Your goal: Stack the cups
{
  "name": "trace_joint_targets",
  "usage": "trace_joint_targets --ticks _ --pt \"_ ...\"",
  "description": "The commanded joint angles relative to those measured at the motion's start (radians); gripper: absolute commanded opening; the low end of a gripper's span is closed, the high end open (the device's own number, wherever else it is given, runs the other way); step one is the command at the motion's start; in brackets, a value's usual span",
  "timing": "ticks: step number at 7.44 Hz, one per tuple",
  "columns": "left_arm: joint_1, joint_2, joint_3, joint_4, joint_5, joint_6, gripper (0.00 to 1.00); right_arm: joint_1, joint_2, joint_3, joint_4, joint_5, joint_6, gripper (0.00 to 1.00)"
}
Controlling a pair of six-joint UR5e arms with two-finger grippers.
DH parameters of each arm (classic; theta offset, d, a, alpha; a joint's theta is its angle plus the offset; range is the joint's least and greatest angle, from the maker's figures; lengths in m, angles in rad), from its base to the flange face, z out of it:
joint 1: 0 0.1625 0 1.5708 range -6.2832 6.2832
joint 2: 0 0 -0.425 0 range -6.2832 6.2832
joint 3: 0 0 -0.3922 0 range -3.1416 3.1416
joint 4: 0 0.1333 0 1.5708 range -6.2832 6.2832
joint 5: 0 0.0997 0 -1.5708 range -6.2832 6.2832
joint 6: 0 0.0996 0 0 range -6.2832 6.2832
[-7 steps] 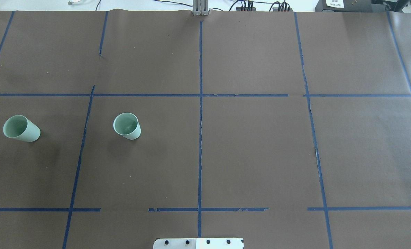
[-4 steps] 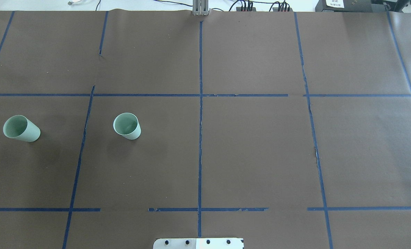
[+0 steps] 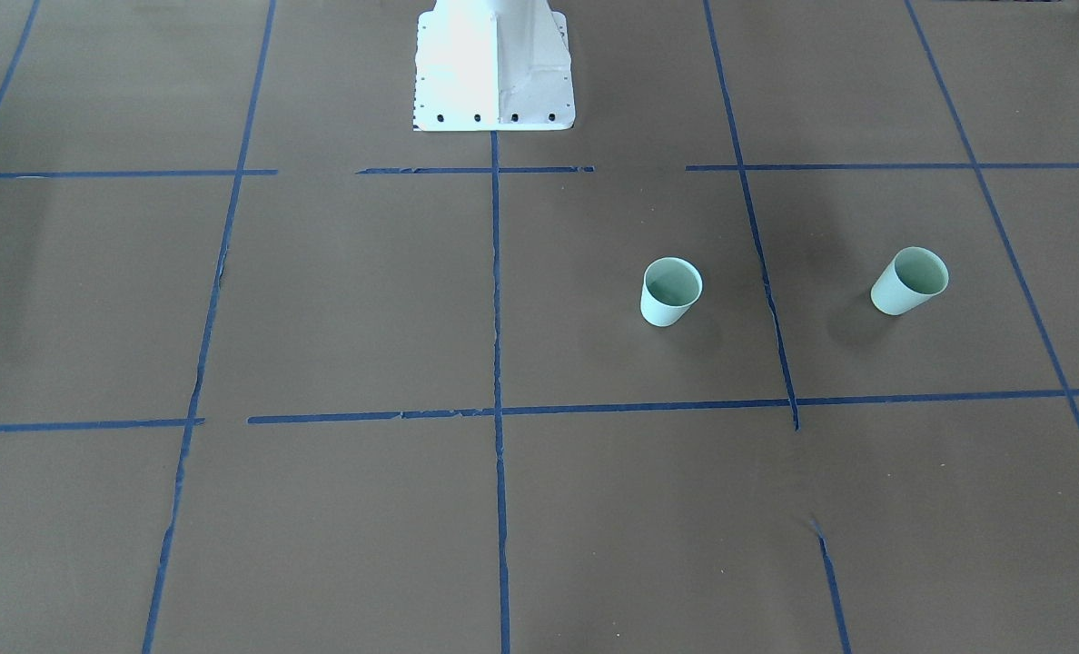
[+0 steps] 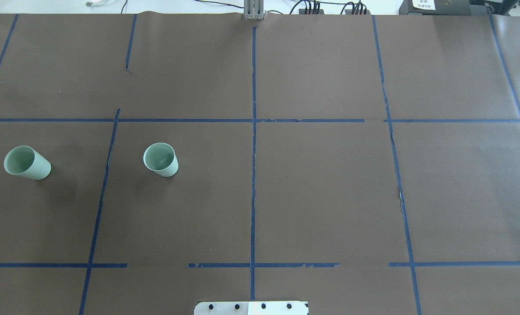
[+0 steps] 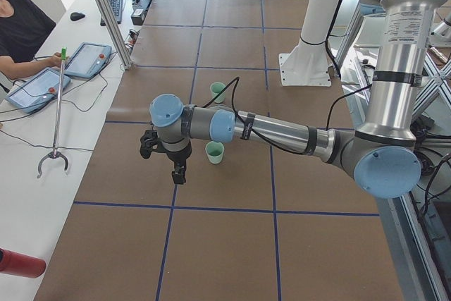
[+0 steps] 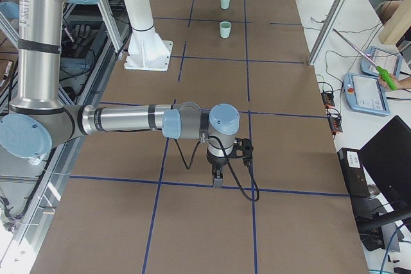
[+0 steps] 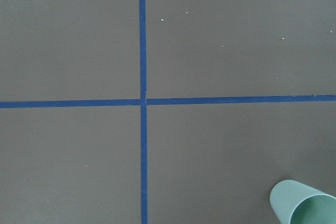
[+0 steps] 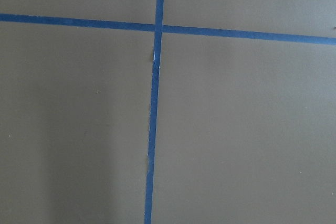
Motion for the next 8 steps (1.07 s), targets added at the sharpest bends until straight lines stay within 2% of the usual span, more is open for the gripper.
trace_joint_targets --ticks 1,3,4,6,8 --pt "0.108 0.079 -0.014 -0.215 0.002 -0.205 1.0 0.0 0.0 0.001 -0.001 0.0 0.0 1.0" --pt "0.212 0.125 0.004 -0.419 0.006 -0.378 1.0 0.0 0.0 0.0 0.001 0.0 0.0 1.0" --pt "0.244 0.125 0.019 -0.449 0.008 -0.413 1.0 0.0 0.0 0.0 0.001 0.0 0.0 1.0" --pt "0.292 0.124 0.102 -0.585 0.011 -0.466 1.0 0.0 0.0 0.0 0.001 0.0 0.0 1.0" --pt "0.332 0.122 0.13 -0.63 0.013 -0.493 1.0 0.0 0.0 0.0 0.001 0.0 0.0 1.0"
